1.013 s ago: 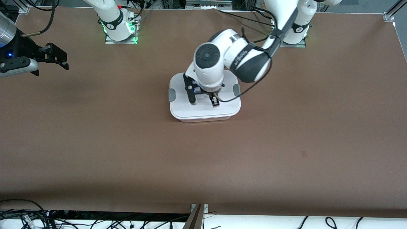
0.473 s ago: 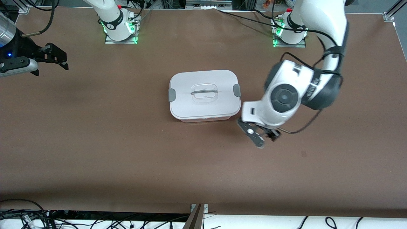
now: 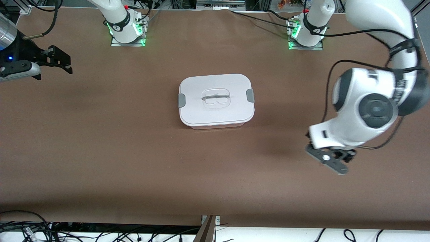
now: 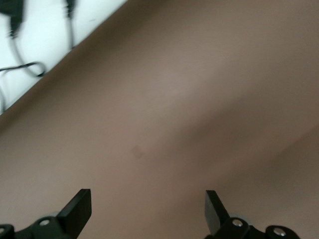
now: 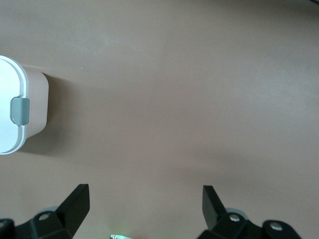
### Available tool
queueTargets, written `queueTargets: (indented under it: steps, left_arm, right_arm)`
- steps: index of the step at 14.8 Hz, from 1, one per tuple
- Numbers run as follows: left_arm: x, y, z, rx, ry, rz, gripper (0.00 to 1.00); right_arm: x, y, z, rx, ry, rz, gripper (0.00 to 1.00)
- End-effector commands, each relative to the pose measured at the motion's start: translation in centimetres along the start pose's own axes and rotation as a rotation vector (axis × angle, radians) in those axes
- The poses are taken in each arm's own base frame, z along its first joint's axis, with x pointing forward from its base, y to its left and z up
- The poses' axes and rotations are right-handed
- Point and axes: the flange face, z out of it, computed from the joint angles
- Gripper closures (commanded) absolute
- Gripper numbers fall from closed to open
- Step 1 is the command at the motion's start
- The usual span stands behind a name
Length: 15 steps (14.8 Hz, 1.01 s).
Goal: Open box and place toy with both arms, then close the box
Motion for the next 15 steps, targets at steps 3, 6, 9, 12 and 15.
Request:
queueTargets:
  steps: [3, 6, 9, 12, 15]
  left_arm:
    - [-9.9, -8.1, -4.5, -0.132, 0.023, -0.315, 0.00]
    - [-13.5, -7.5, -7.2, -0.178, -0.048, -0.496, 0.00]
    - [-16.2, -6.2, -8.6, -0.188, -0.078, -0.504, 0.00]
    - [-17.5, -5.5, -9.5, -0.192, -0.076, -0.506, 0.00]
    - [-16.8, -5.6, -8.3, -0.178, -0.125, -0.492, 0.00]
  right_arm:
    - [0.2, 0.2, -0.4, 0.000, 0.007, 0.011, 0.00]
    - [0.2, 0.2, -0.5, -0.002, 0.009, 0.009, 0.00]
    - [0.2, 0.2, -0.5, -0.002, 0.009, 0.011, 0.00]
    - [0.2, 0.2, -0.5, -0.002, 0.009, 0.011, 0.00]
    - [0.2, 0.3, -0.4, -0.002, 0.007, 0.011, 0.00]
